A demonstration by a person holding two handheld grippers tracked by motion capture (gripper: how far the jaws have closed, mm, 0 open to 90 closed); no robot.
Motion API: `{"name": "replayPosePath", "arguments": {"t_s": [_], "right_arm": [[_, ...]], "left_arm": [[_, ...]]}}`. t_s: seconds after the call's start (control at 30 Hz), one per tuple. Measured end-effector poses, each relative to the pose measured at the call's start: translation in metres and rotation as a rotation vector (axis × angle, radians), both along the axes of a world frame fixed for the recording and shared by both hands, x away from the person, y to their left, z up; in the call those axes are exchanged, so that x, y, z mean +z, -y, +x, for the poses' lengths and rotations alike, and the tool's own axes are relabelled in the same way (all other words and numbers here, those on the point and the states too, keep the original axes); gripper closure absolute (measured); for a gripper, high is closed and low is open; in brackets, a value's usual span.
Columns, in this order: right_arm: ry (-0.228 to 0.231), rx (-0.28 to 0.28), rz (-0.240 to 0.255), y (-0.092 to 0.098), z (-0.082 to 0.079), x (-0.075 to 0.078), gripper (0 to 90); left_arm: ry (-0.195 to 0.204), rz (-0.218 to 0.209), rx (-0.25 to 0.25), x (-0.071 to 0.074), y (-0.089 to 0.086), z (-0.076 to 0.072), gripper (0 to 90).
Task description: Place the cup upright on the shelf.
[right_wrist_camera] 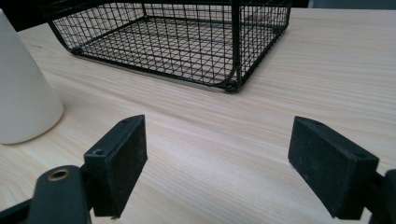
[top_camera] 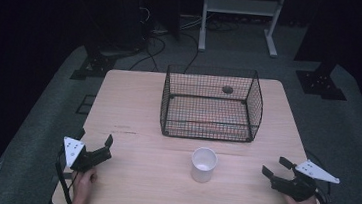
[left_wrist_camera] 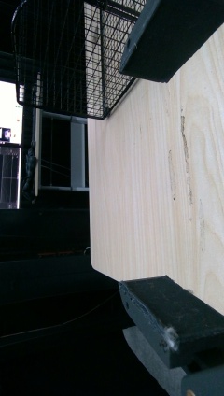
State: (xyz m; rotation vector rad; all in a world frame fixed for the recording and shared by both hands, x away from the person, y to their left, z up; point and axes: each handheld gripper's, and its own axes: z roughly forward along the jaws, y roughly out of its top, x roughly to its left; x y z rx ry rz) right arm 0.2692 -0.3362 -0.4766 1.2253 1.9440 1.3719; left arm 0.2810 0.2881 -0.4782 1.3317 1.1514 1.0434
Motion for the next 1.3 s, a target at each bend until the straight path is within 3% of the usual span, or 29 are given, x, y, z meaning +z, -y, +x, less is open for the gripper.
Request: {"name": "replayPosePath", "arguments": {"t_s": [0.7, 1.07, 1.3], "right_arm": [[0.017, 0.054, -0.036, -0.013, 0.003, 0.015, 15.9], [0.009, 0.113, -0.073, -0.027, 0.006, 0.026, 14.2], [0.01, 0.14, -0.069, -0.032, 0.008, 0.033, 14.0]], "left_arm": [[0.001, 0.006, -0.002, 0.0, 0.001, -0.001, 0.0], [0.0, 0.005, -0.001, 0.0, 0.001, -0.001, 0.0], [0.0, 0.005, -0.001, 0.0, 0.001, -0.001, 0.0]]}}
